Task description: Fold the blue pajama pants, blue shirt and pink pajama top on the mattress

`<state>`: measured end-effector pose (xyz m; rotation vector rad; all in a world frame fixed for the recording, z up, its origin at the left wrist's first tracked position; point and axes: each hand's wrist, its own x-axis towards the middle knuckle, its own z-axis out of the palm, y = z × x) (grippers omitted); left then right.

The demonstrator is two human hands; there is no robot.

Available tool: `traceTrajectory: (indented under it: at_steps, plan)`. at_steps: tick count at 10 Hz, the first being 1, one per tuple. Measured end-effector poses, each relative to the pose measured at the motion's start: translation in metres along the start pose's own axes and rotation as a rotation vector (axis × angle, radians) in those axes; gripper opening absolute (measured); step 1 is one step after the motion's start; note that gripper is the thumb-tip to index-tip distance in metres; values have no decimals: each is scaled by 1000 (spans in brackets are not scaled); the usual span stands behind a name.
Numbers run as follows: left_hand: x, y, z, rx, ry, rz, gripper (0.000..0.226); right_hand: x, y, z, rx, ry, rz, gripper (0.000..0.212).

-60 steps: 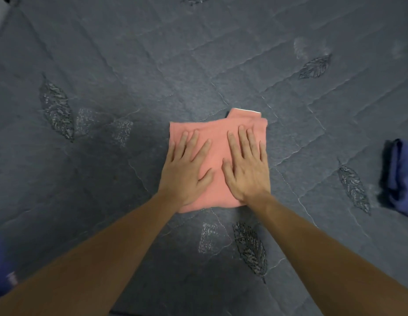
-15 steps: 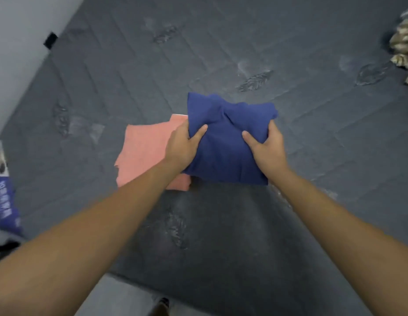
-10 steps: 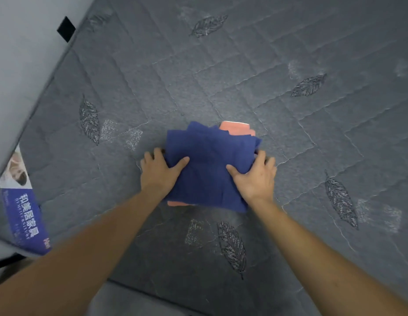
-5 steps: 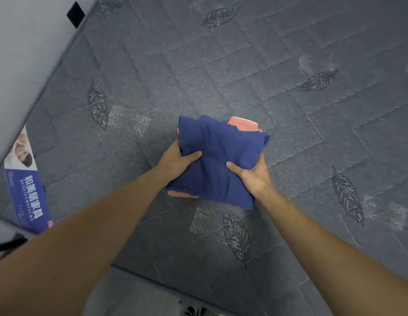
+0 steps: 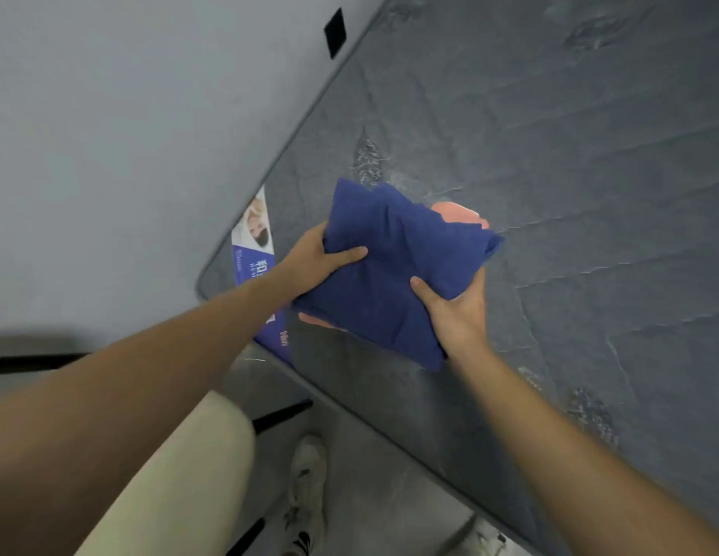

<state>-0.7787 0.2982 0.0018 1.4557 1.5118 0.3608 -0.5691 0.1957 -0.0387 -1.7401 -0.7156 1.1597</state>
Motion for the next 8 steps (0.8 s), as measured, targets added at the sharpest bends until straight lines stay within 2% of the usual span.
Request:
traceTrajectory:
  at_steps: [2, 4, 5, 6, 7, 8]
  plan:
    - [-3, -84, -124, 54, 24, -18, 47, -36, -7, 148, -32, -4, 45, 66]
    - [2, -152, -186, 71, 55, -17, 61, -56, 1, 244, -155, 58, 87, 70]
    - [4, -174, -190, 159, 78, 13, 69, -61, 14, 261, -213, 89, 113, 71]
    - [5, -186, -186, 193, 60, -18, 67, -61, 20, 261, -219, 80, 137, 76]
    - [9, -193, -184, 211, 98, -55, 76, -57, 23, 261, -240, 53, 157, 84]
    - [-5, -188, -189, 353, 232, -92, 94, -64, 14, 253, -267, 45, 165, 97]
